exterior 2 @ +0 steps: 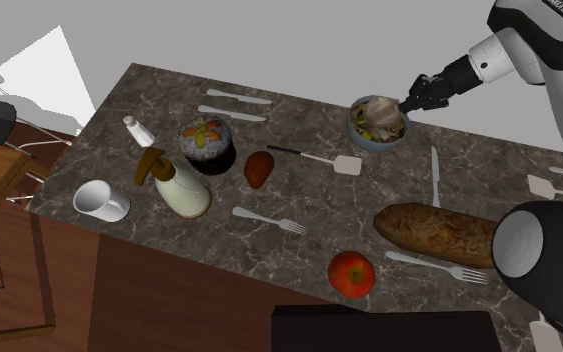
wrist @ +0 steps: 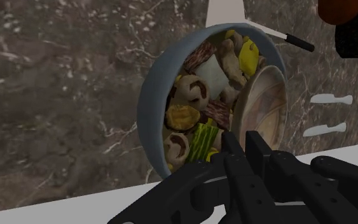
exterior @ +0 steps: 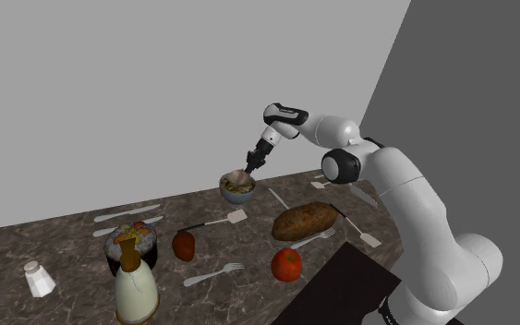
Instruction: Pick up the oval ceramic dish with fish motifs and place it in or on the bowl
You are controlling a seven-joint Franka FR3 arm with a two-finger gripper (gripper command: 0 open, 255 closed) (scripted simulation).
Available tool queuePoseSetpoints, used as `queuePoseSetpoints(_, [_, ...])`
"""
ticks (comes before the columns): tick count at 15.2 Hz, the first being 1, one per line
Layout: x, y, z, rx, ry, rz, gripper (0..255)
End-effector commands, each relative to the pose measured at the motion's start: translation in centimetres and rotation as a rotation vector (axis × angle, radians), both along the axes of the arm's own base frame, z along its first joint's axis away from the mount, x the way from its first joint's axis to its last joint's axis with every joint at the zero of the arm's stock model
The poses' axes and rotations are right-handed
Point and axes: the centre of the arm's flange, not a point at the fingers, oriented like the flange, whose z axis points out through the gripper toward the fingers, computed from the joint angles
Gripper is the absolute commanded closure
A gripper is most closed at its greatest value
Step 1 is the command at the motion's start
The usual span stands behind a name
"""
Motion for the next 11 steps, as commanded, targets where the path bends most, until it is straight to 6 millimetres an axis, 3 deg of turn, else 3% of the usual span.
queuePoseSetpoints(1, [-0.06,-0.11,-1.05,0.000,0.000,0.000,255])
queuePoseSetpoints(9, [-0.06,-0.11,-1.27,0.000,0.000,0.000,255])
queuePoseSetpoints(10, [-0.06,-0.10,-1.28,0.000,0.000,0.000,0])
queuePoseSetpoints(11, [-0.07,-0.11,-1.29,0.000,0.000,0.000,0])
